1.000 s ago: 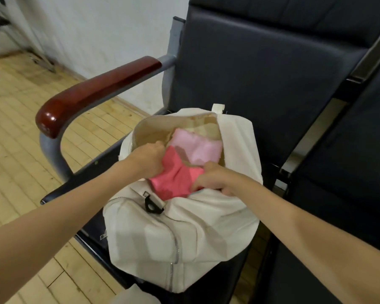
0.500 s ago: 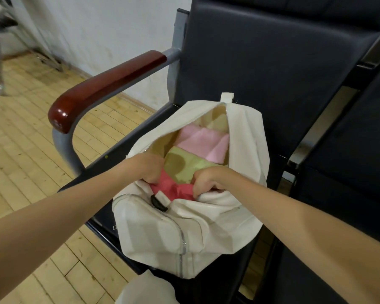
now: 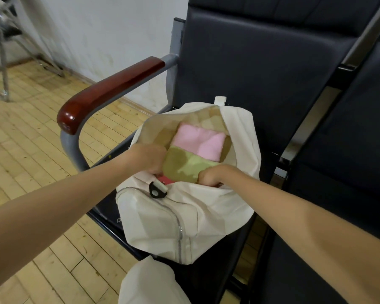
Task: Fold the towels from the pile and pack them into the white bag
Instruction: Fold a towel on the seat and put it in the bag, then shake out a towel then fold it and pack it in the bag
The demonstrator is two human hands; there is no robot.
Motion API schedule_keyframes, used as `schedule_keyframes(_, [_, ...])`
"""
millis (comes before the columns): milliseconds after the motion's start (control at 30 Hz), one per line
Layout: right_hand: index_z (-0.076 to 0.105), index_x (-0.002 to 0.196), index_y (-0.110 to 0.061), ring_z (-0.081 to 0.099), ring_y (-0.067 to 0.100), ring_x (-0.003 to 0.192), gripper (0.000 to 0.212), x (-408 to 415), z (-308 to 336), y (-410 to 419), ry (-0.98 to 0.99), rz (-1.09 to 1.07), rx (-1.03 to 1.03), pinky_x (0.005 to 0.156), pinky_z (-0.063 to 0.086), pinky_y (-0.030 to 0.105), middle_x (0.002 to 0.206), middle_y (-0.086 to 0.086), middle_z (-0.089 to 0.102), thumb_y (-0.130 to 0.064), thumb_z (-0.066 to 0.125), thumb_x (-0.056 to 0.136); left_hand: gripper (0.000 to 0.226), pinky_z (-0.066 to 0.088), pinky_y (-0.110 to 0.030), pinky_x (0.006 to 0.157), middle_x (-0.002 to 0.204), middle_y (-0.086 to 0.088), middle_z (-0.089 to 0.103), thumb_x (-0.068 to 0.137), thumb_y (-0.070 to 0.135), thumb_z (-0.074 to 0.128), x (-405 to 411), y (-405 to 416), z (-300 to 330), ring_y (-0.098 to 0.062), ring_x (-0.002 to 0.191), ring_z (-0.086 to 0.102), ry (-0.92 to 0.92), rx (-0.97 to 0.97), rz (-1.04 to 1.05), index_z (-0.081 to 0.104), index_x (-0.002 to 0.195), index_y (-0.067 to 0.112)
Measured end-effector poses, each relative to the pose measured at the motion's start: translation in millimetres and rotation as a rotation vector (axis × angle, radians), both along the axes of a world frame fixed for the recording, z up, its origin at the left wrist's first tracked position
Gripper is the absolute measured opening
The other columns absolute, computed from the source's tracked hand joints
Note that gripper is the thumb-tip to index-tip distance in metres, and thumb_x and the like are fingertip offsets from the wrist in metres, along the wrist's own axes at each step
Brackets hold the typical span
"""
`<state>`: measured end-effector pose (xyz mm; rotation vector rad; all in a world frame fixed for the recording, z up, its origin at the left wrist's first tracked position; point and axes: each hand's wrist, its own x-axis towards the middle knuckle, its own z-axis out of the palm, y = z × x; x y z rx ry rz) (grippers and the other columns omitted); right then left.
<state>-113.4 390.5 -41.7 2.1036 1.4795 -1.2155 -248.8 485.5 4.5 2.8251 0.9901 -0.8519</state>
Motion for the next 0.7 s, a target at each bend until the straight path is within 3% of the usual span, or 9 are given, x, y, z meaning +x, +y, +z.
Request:
schedule_keyframes(67, [0.058,0.106,-0.010,0.051,0.020,0.083,0.025,1,-1,-2,-0.021,-0.023,0.048,0.066,0.041,0.025,0.115,0.010,0.059,-0.028,0.042,0.099,0.026,0.047,-0.032,0.078,0.107,-0.003,0.063,0.092,0.029,0.055,-2,-3,0,-0.024,0.098,0.058,-0.133,0.003,0.033,0.063,0.109,0.012])
schedule_keyframes(200, [0.058,0.110,-0.001,0.057,0.031,0.103,0.029,11,12,-17,-0.098,-0.111,0.440,0.079,0.040,0.027,0.117,0.018,0.059,-0.022,0.041,0.099,0.019,0.048,-0.034,0.074,0.098,-0.006,0.064,0.092,0.028,0.051,1,-17,-2,-0.027,0.091,0.058,-0.273,0.041,0.064,0.058,0.091,0.011])
schedule_keyframes(300, [0.055,0.118,-0.003,0.050,0.035,0.110,0.030,26,39,-53,-0.303,0.018,0.648,0.089,0.043,0.037,0.121,0.018,0.052,-0.019,0.041,0.097,0.036,0.047,-0.037,0.090,0.120,-0.012,0.060,0.094,0.035,0.049,14,-41,-2,-0.030,0.109,0.055,-0.347,0.042,0.085,0.058,0.116,0.008])
schedule_keyframes(367, [0.051,0.125,-0.002,0.040,0.036,0.122,0.034,38,54,-85,-0.429,0.093,0.755,0.098,0.035,0.041,0.131,0.019,0.043,-0.013,0.043,0.094,0.048,0.039,-0.042,0.102,0.137,-0.016,0.045,0.094,0.039,0.048,28,-68,-1,-0.034,0.127,0.042,-0.383,0.046,0.094,0.049,0.132,0.009])
schedule_keyframes(433, [0.046,0.130,-0.003,0.029,0.035,0.133,0.038,50,67,-124,-0.508,0.066,0.782,0.104,0.028,0.041,0.141,0.019,0.034,-0.013,0.045,0.094,0.052,0.032,-0.043,0.105,0.143,-0.018,0.035,0.095,0.040,0.046,45,-101,1,-0.036,0.132,0.034,-0.438,0.078,0.101,0.042,0.137,0.009])
schedule_keyframes(500, [0.040,0.137,-0.004,0.020,0.034,0.140,0.043,65,72,-166,-0.548,-0.018,0.754,0.110,0.023,0.042,0.150,0.019,0.024,-0.015,0.045,0.096,0.051,0.033,-0.044,0.102,0.140,-0.019,0.037,0.096,0.037,0.044,62,-138,5,-0.037,0.126,0.038,-0.542,0.096,0.108,0.040,0.137,0.007])
schedule_keyframes(600, [0.033,0.142,-0.004,0.019,0.033,0.141,0.049,87,75,-233,-0.573,-0.153,0.662,0.112,0.023,0.043,0.152,0.020,0.022,-0.019,0.045,0.097,0.045,0.036,-0.046,0.099,0.136,-0.018,0.042,0.096,0.030,0.044,86,-192,11,-0.038,0.123,0.041,-0.710,0.051,0.094,0.044,0.134,0.005])
schedule_keyframes(700, [0.029,0.144,-0.004,0.019,0.036,0.141,0.054,105,75,-308,-0.579,-0.333,0.575,0.113,0.024,0.044,0.152,0.021,0.020,-0.021,0.047,0.096,0.045,0.034,-0.047,0.101,0.137,-0.016,0.046,0.095,0.028,0.047,115,-247,13,-0.036,0.124,0.044,-0.733,0.033,-0.091,0.046,0.135,0.007])
